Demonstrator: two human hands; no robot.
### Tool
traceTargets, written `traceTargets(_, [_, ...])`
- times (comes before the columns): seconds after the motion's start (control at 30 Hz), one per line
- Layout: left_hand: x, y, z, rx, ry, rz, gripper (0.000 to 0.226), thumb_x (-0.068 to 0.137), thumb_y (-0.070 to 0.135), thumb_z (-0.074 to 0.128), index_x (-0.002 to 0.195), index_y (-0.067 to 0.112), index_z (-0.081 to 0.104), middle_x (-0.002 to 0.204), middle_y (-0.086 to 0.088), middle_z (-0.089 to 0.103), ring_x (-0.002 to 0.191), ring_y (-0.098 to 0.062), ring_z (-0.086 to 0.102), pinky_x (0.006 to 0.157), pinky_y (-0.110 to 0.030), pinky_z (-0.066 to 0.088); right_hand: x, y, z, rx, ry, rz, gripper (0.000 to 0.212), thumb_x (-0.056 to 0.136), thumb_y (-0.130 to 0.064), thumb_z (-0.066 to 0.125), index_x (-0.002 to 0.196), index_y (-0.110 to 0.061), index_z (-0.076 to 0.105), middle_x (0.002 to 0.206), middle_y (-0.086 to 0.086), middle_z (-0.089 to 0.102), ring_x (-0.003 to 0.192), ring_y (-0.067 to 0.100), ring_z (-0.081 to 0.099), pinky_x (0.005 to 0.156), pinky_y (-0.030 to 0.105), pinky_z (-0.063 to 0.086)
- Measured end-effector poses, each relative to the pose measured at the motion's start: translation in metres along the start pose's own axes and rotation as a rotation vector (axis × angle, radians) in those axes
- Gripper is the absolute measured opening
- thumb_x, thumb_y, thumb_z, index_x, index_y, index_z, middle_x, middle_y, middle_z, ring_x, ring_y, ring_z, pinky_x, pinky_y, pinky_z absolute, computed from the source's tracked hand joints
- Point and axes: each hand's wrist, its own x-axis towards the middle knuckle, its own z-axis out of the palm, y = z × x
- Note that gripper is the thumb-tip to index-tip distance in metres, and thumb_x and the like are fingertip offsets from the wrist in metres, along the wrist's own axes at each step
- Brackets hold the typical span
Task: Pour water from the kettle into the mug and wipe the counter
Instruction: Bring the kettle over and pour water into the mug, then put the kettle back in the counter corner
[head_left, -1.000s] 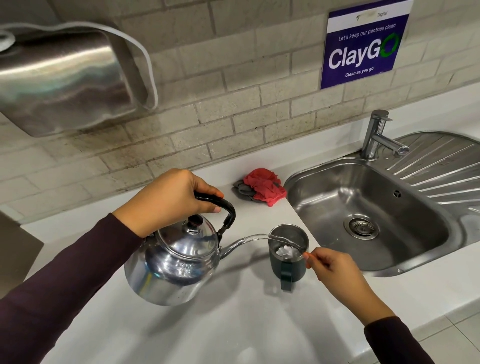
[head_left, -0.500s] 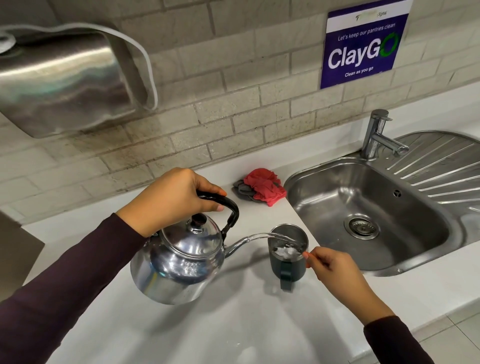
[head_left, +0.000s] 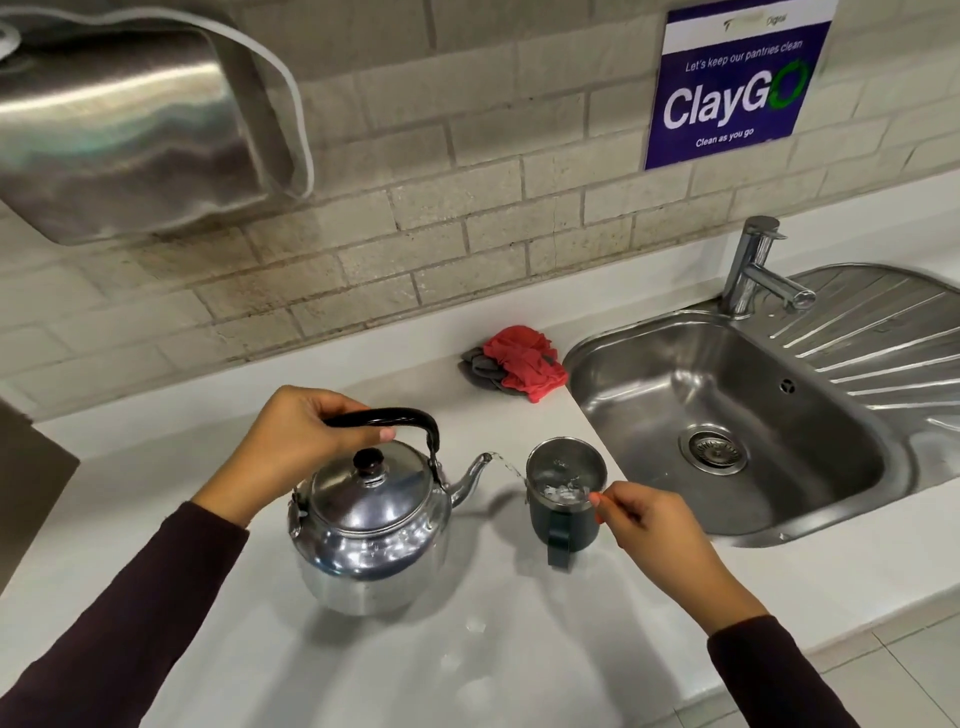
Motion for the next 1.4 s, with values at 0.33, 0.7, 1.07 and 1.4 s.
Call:
traceTargets(0.33, [-0.028, -0.056, 0.001, -0.258, 0.242, -0.208, 0.018, 0.059, 0.032, 0.084, 0.058, 0.018, 0.074, 0.031, 0.011, 0.044, 0.03, -0.004, 0.03, 0.032, -0.011, 0.024, 0.001, -0.015, 0.008, 0.038, -0.102, -0.077, 0.032, 0.087, -0.03, 0.06, 0.06, -0.014, 0.057, 0.047, 0.0, 0.044, 0.044, 0.009, 0.035, 0.049, 0.028, 0.033])
traceTargets(0.7, [-0.052, -0.094, -0.039, -0.351, 0.333, -0.18, 0.013, 0.064, 0.019, 0.083, 0.062, 0.016, 0.071, 0.034, 0.017, 0.054, 0.03, 0.005, 0.046, 0.035, -0.003, 0.031, 0.004, -0.068, 0.065, 0.034, -0.24, -0.224, 0.029, 0.088, -0.028, 0.06, 0.06, -0.019, 0.06, 0.045, 0.0, 0.046, 0.041, 0.008, 0.037, 0.046, 0.024, 0.034])
traceTargets(1.07, [-0.025, -0.176, -0.154, -0.274, 0.224, -0.211, 0.016, 0.065, 0.023, 0.084, 0.069, 0.012, 0.073, 0.045, 0.016, 0.064, 0.042, 0.007, 0.054, 0.043, -0.004, 0.039, 0.007, -0.135, 0.185, -0.004, -0.243, -0.118, 0.031, 0.088, -0.038, 0.054, 0.06, -0.026, 0.059, 0.05, 0.003, 0.051, 0.042, 0.008, 0.04, 0.046, 0.021, 0.033])
traceTargets(1.4, [0.026, -0.261, -0.252, -0.266, 0.308, -0.253, 0.025, 0.063, 0.039, 0.082, 0.064, 0.017, 0.072, 0.039, 0.016, 0.058, 0.034, 0.008, 0.048, 0.041, -0.003, 0.037, 0.024, -0.197, 0.282, -0.058, -0.316, -0.115, 0.032, 0.088, -0.039, 0.054, 0.06, -0.026, 0.058, 0.054, 0.012, 0.054, 0.043, 0.01, 0.038, 0.049, 0.026, 0.034])
